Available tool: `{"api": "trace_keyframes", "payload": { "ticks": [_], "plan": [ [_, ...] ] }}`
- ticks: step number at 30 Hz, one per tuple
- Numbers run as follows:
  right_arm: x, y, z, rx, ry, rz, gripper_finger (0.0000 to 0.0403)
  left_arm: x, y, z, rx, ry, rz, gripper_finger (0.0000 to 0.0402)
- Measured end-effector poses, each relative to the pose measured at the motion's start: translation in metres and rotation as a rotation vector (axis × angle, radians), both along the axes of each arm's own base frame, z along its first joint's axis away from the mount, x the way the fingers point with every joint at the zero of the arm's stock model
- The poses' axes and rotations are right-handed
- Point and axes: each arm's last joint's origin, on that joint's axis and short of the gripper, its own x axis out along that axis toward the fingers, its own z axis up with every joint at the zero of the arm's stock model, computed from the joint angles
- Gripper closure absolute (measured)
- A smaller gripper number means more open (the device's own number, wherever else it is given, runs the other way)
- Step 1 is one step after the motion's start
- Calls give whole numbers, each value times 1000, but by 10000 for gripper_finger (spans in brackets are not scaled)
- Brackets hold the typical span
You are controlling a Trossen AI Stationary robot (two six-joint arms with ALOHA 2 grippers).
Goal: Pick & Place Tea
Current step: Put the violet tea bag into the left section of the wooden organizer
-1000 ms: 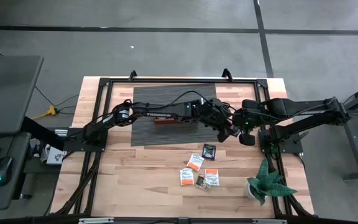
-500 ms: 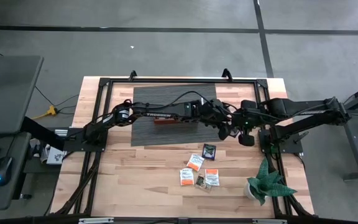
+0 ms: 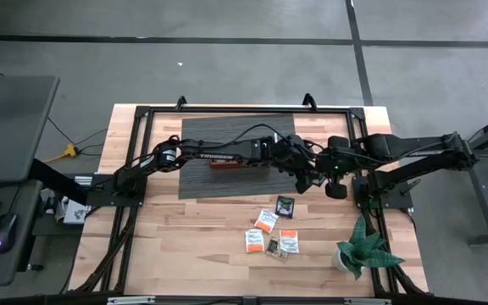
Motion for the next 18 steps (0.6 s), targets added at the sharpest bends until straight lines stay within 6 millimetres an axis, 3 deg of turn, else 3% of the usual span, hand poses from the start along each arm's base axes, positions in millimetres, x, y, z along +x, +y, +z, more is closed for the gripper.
{"api": "trace_keyframes", "payload": {
  "ticks": [8,18],
  "plan": [
    [0,0,0,0,1,3,403,0,0,0,-8,0,-15,390],
    [0,0,0,23,-3,-21,402,0,-1,0,-51,7,-51,401]
  ]
}}
